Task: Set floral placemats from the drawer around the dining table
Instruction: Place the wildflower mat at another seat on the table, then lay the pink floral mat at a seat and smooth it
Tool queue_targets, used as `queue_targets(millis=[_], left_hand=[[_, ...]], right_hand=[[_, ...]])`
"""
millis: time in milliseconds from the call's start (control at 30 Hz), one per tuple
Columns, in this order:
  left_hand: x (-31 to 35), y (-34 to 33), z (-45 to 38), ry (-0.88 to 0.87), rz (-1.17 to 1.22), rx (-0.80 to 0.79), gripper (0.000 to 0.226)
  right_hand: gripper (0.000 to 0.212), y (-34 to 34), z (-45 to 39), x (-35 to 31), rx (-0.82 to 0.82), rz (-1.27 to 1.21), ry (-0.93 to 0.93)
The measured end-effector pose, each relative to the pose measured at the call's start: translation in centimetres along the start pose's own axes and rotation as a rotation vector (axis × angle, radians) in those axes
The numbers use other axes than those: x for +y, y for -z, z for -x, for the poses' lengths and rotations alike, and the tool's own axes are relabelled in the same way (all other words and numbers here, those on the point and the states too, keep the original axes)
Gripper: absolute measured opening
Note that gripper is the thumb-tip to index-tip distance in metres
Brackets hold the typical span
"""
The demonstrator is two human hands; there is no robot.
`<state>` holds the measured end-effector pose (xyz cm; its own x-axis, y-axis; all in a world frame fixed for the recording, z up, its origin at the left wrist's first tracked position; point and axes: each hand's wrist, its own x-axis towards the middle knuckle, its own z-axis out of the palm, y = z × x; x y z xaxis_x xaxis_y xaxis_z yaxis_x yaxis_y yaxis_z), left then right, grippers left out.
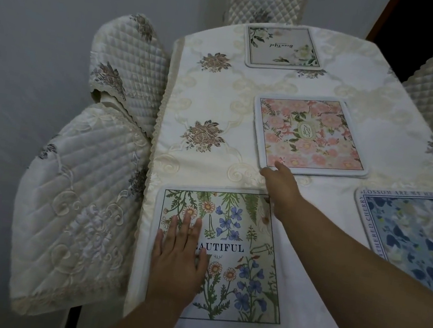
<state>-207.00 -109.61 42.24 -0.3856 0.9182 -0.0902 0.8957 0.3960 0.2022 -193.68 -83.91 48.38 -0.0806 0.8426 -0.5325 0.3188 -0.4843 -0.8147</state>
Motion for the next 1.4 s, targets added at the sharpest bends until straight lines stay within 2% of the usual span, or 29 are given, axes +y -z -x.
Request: queue_targets(millis=[167,200,300,367,500,633,700,867,967,1067,1167,1300,1333,1400], left_hand=[[0.1,0.1,0.0,-0.001,-0.003,0.001,0.069],[0.0,0.1,0.0,-0.002,0.0,0.0,0.069],[0.0,0.0,0.0,-0.002,0.003,-0.001,0.069],[-0.1,-0.1,0.0,0.001,0.008,-0.004,0.069],[-0.2,-0.1,0.0,-0.007,0.0,-0.008,0.069],[-0.1,-0.1,-0.1,0.001,-0.002,-0.006,0.069],[-0.1,-0.1,0.0,0.002,-0.002,-0.009,0.069],[-0.2,-0.3,0.0,0.002,-0.006,-0.006,0.07],[-0.3,-0.4,-0.1,0.003,-0.007,-0.005,0.069],[-0.3,-0.1,-0.2,0.002,0.02,-0.034,0.069],[-0.6,1.3,-0.7,0.001,0.092,-0.158,0.071],[-1.1,4.9,-3.4,-0.052,0.071,-0.463,0.071],[-0.6,6.5,-4.0,-0.024,0.129,-0.531,0.068],[1.1,10.0,-4.3,0.052,0.298,-0.552,0.061]], right_hand=[[0.073,-0.3,-0.7,-0.6,0.015,-0.175,-0.131],[0.068,-0.5,-0.7,-0.7,0.01,-0.193,-0.151],[0.023,-0.6,-1.1,-1.3,0.072,-0.264,-0.21],[0.018,-0.7,-1.3,-1.7,0.095,-0.456,-0.269],[0.003,-0.8,-1.7,-2.7,0.22,-0.765,-0.247],[0.009,-0.5,-2.2,-3.9,0.205,-1.015,-0.225],[0.011,0.1,-2.0,-4.1,0.228,-0.965,-0.201],[0.015,1.6,0.7,-3.3,0.344,-0.609,-0.15],[0.04,2.1,2.8,-1.6,0.369,-0.437,-0.096],[0.053,3.5,5.0,0.1,0.336,-0.365,-0.116],[0.061,5.5,8.0,1.8,0.296,-0.187,-0.115],[0.064,7.9,13.0,2.1,0.275,0.087,0.075],[0.062,8.4,14.2,1.8,0.303,0.151,0.117],[0.056,9.3,16.9,0.9,0.35,0.245,0.222]])
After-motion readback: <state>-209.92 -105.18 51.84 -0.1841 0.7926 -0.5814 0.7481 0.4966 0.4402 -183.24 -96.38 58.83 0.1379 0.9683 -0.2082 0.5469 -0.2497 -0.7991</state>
